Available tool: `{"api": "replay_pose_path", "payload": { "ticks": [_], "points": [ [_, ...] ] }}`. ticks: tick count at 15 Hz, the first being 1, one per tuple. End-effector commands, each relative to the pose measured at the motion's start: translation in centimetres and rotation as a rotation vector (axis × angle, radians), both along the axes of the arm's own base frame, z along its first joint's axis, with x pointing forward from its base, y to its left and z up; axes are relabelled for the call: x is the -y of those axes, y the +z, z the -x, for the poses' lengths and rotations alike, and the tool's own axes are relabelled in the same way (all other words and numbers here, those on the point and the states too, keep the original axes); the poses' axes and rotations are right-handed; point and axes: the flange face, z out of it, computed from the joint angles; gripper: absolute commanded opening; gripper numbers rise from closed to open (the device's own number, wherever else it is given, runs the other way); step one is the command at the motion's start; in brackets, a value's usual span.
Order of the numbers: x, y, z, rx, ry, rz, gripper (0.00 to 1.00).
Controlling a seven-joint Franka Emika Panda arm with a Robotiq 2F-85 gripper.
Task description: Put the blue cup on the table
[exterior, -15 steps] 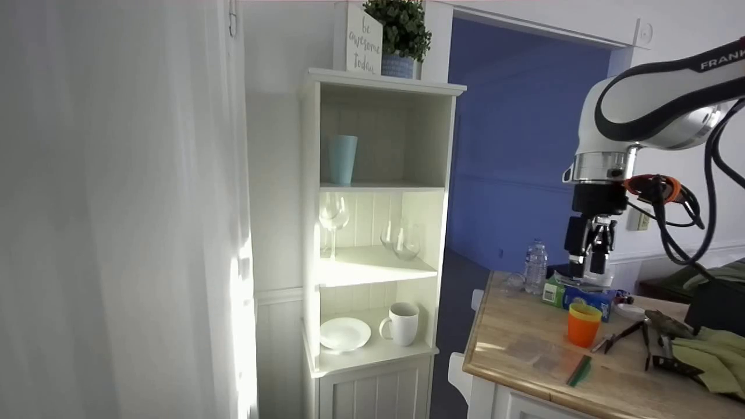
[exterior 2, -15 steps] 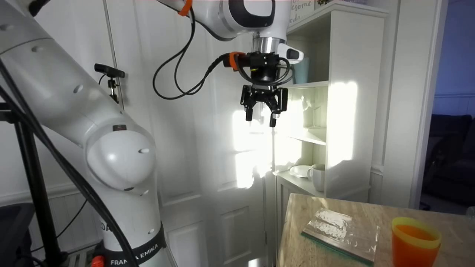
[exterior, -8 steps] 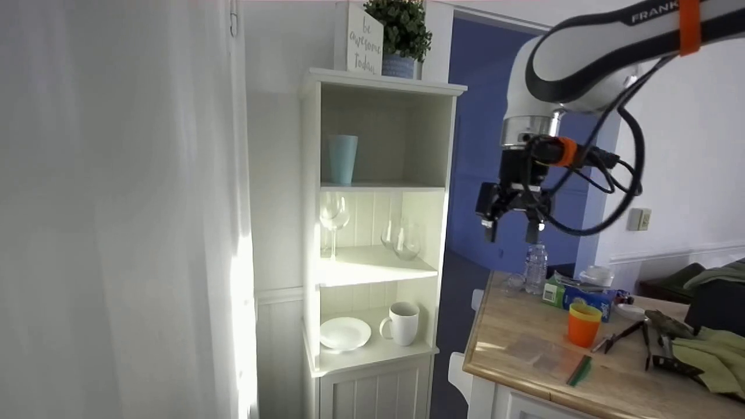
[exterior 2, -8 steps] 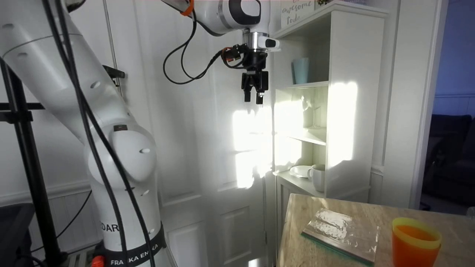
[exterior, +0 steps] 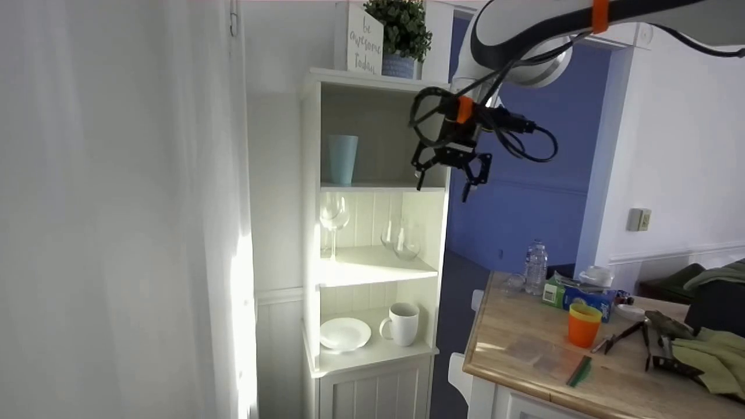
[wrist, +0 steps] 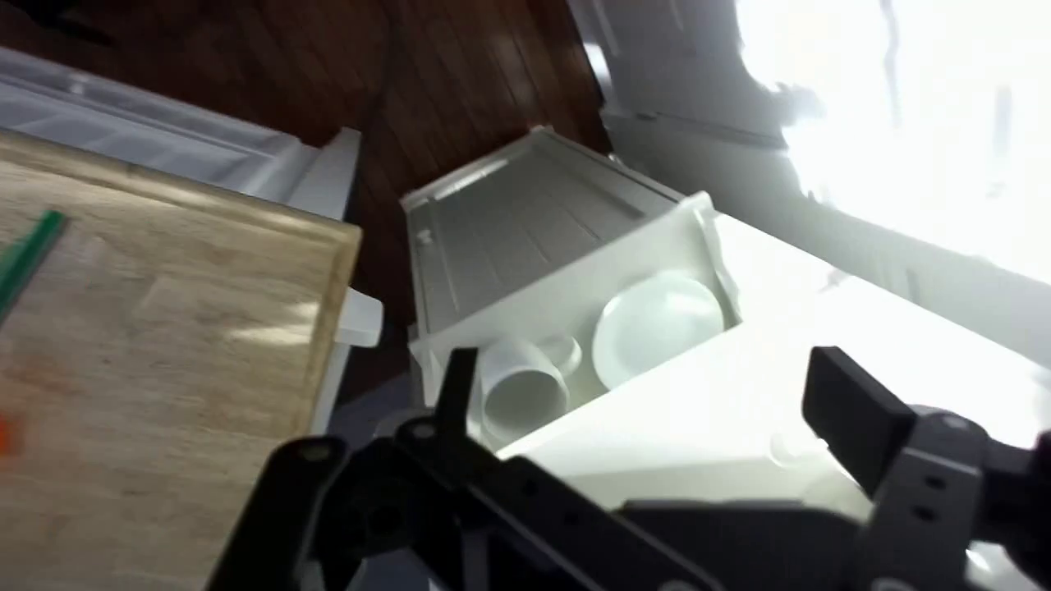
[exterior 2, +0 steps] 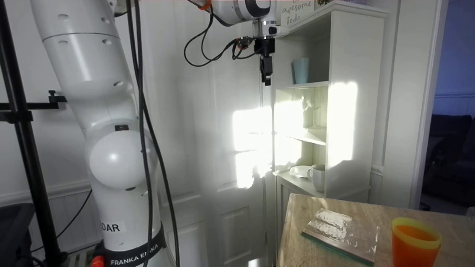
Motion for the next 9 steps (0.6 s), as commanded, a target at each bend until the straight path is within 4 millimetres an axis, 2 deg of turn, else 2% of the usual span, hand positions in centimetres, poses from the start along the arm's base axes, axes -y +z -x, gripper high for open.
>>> {"api": "replay_pose_path", "payload": {
  "ticks": [1, 3, 4, 6, 9],
  "points": [
    [-2.5, 3.0, -3.7, 0.153, -0.131, -0.042, 1.0],
    [-3.4, 4.2, -5.0, 0.27, -0.168, -0.029, 1.0],
    [-2.3, 3.0, -3.7, 0.194, -0.125, -0.028, 1.0],
    [-3.0, 3.4, -4.6, 0.243, -0.144, -0.028, 1.0],
    [-3.1, 3.5, -4.9, 0.25, -0.149, -0.029, 1.0]
  ]
}}
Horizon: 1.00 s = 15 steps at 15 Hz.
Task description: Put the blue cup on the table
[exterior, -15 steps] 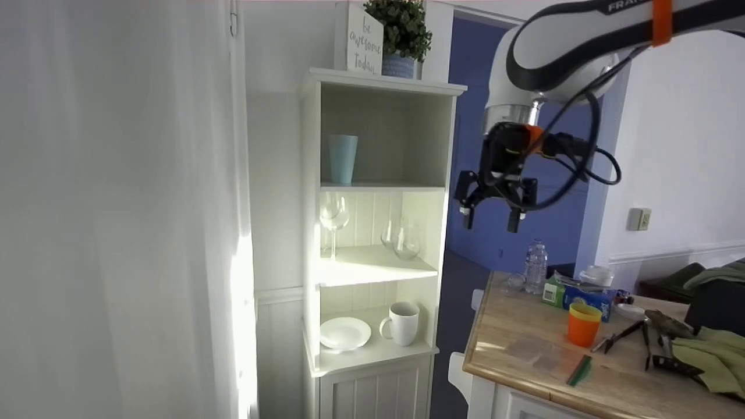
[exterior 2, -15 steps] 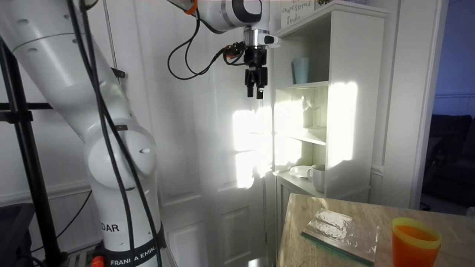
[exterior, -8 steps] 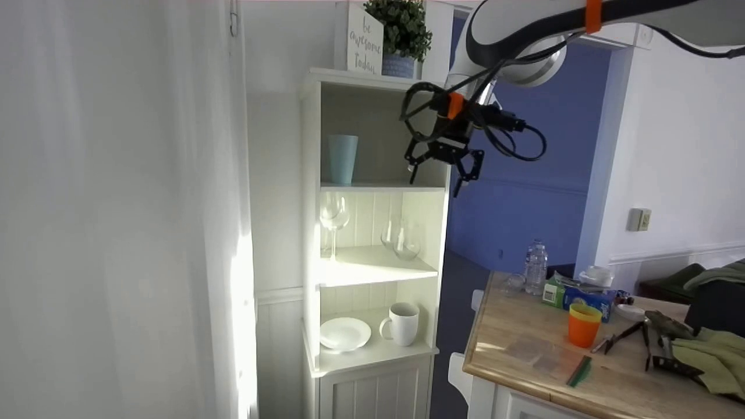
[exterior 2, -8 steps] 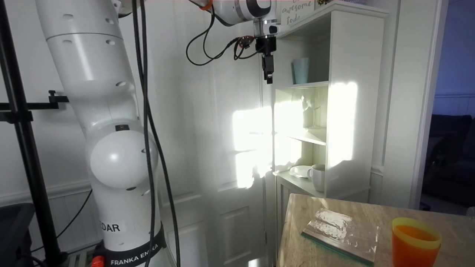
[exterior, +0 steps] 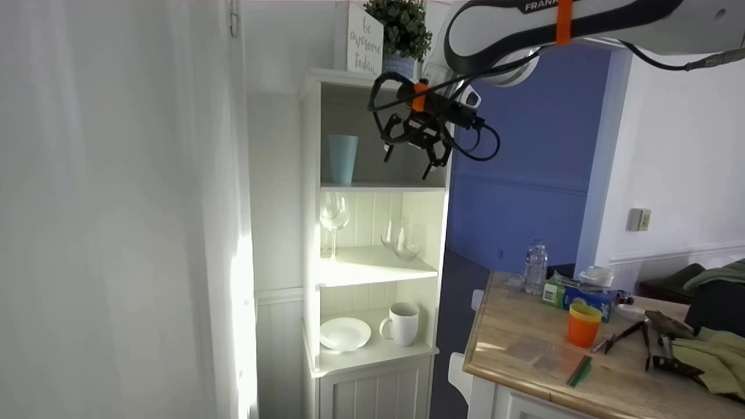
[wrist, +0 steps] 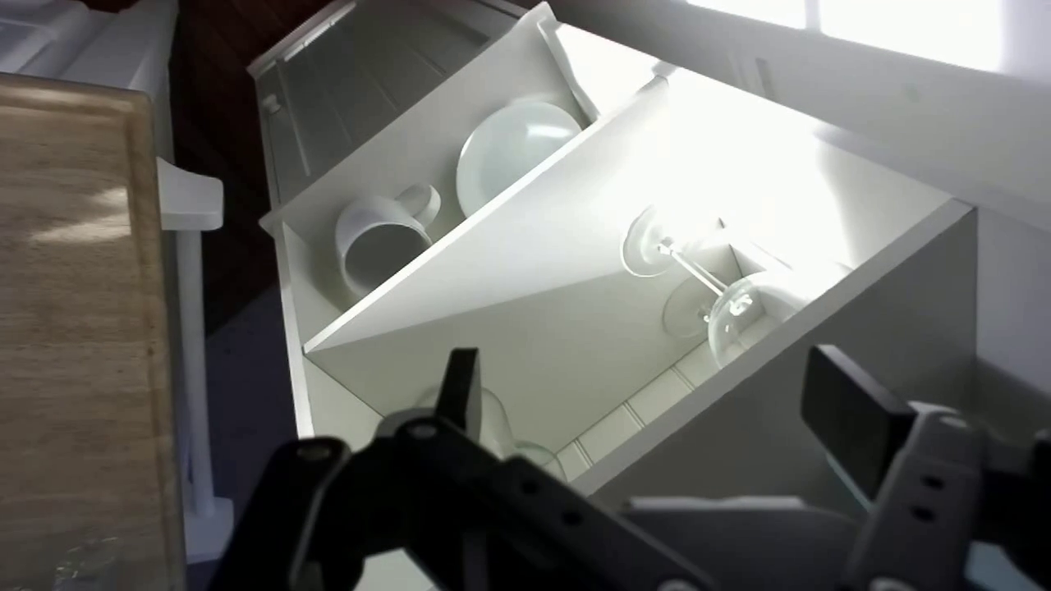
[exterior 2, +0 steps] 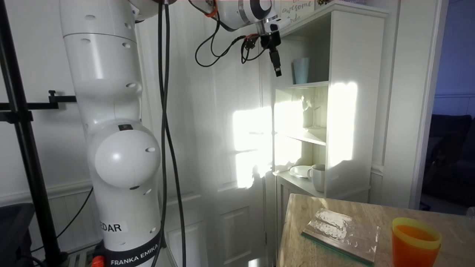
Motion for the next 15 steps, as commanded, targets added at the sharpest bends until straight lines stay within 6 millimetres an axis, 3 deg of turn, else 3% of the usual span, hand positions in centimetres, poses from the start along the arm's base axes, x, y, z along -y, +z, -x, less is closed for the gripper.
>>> {"api": "replay_pose_path", "payload": {
  "ticks": [1, 3, 6, 11, 15],
  "points": [
    [0.0, 0.1, 0.0, 0.0, 0.0, 0.0, 1.0],
    [0.0, 0.2, 0.0, 0.001, -0.001, 0.0, 1.0],
    [-0.9, 0.3, -1.9, 0.088, -0.079, -0.067, 1.0],
    [-0.2, 0.2, -4.9, 0.215, -0.247, -0.145, 1.0],
    [-1.0, -0.1, -6.2, 0.301, -0.287, -0.214, 1.0]
  ]
}}
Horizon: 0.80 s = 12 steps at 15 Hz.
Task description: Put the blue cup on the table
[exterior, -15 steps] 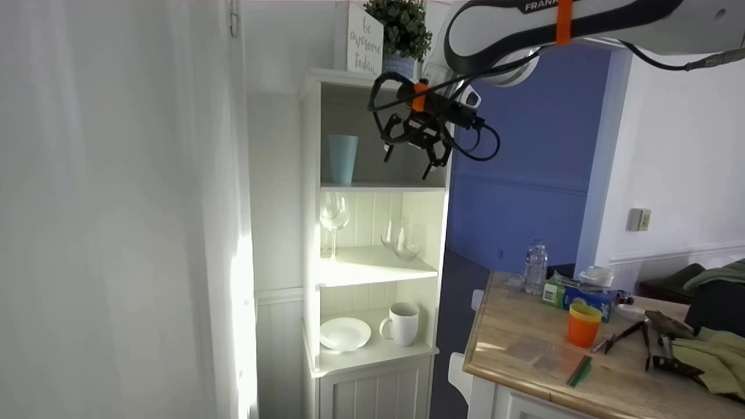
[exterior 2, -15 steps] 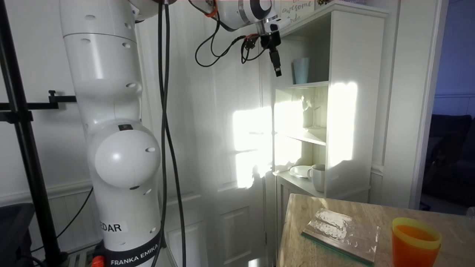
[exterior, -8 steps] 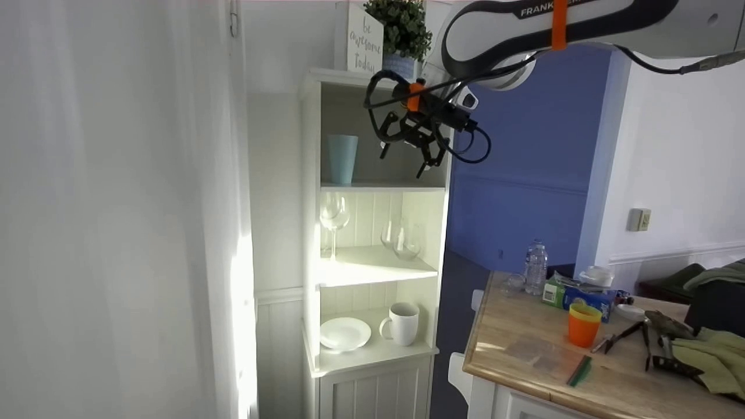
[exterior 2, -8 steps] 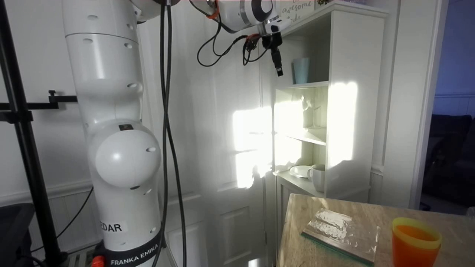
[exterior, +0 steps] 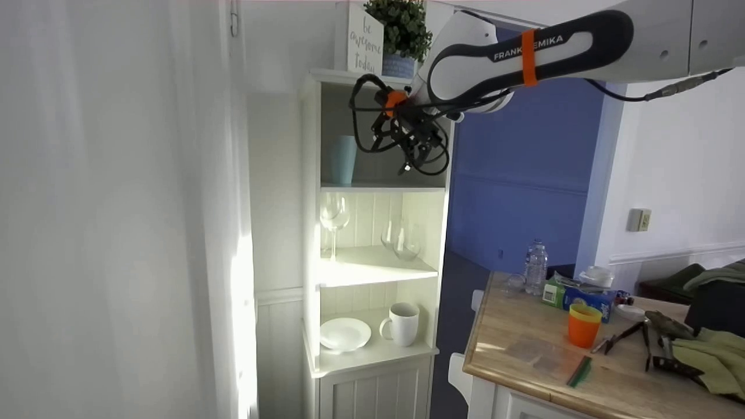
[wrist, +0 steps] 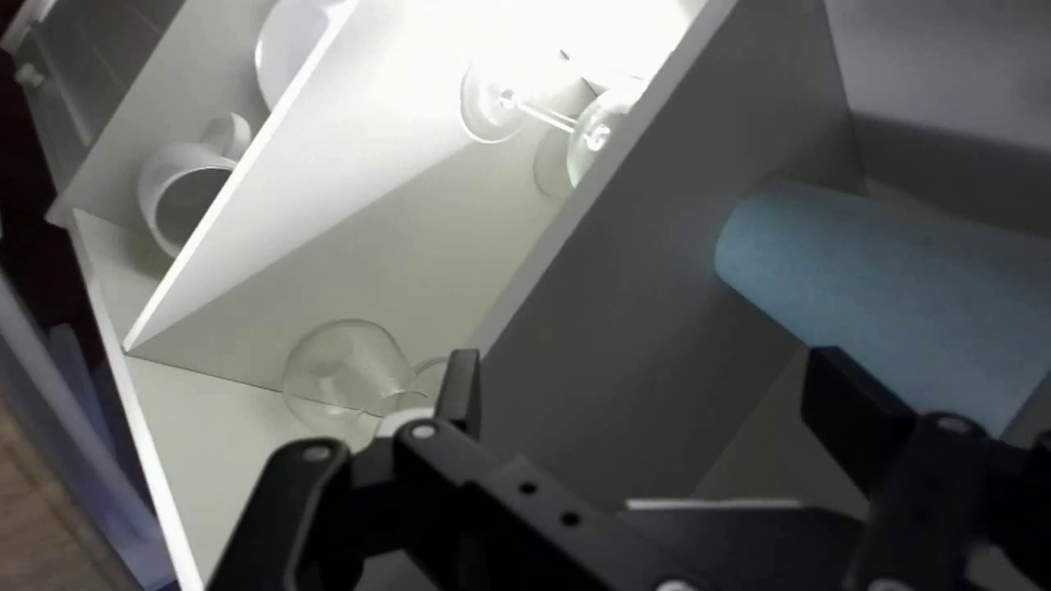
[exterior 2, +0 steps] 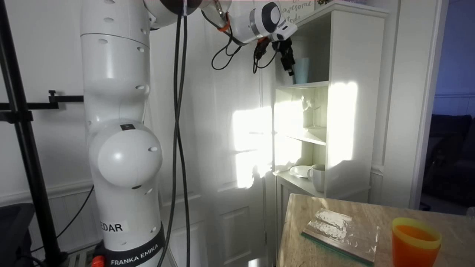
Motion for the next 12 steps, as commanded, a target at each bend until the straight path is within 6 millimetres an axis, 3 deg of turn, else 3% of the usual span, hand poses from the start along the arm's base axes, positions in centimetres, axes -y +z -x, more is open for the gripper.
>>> {"api": "replay_pose_path", "payload": {
  "ticks": [1, 12],
  "points": [
    [-1.5, 0.4, -1.1, 0.08, -0.039, -0.055, 1.0],
    [-2.5, 0.9, -1.7, 0.224, -0.045, -0.187, 1.0]
  ]
}}
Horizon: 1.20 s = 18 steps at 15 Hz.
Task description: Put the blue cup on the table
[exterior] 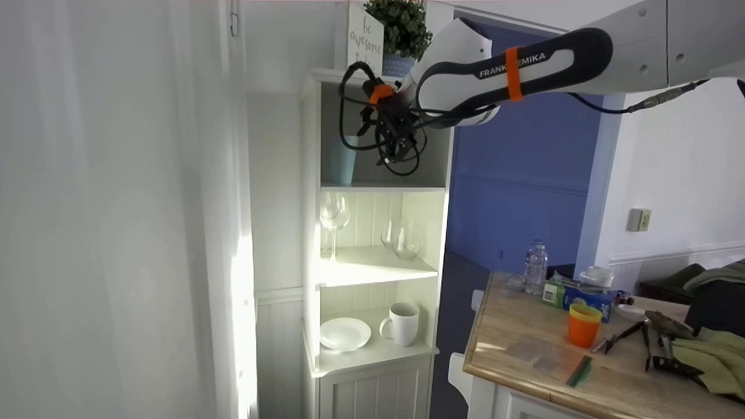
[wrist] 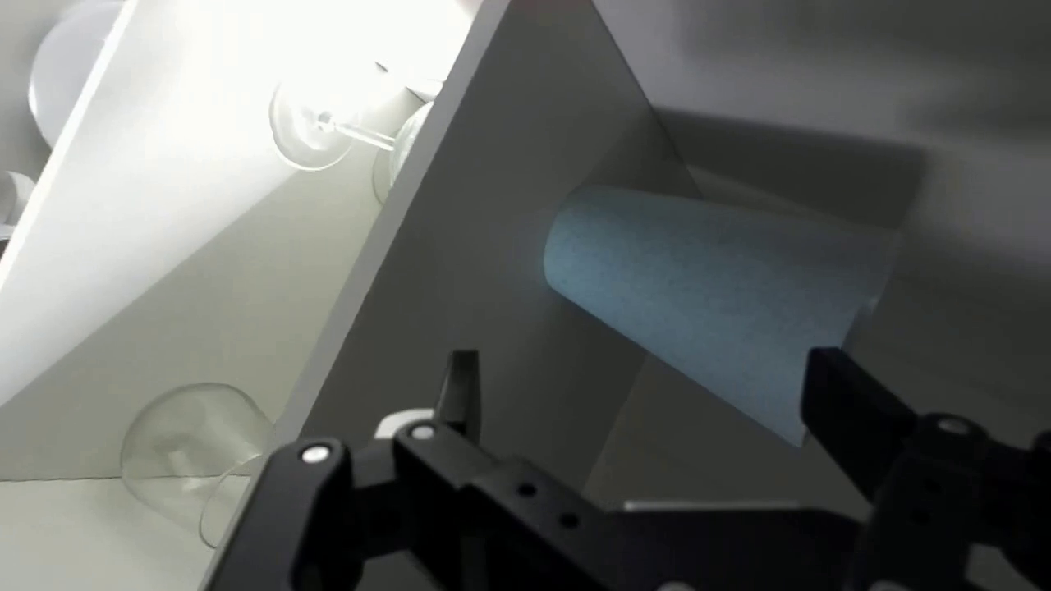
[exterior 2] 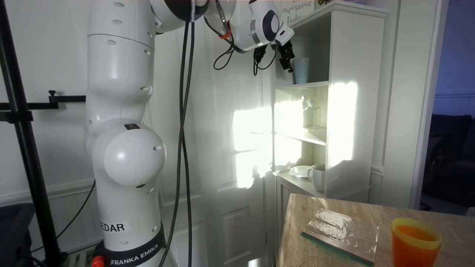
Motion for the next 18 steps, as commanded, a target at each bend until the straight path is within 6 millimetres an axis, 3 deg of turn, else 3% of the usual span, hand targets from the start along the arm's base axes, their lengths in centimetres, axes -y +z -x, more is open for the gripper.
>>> {"api": "replay_pose_path", "payload": {
  "ticks": [1, 11, 18],
  "points": [
    [-0.5, 0.2, -0.7, 0.062, -0.006, -0.048, 1.0],
    [-0.5, -2.7, -3.1, 0.224, 0.002, -0.099, 1.0],
    [0.0, -4.0, -3.8, 0.205, -0.025, -0.094, 1.0]
  ]
}}
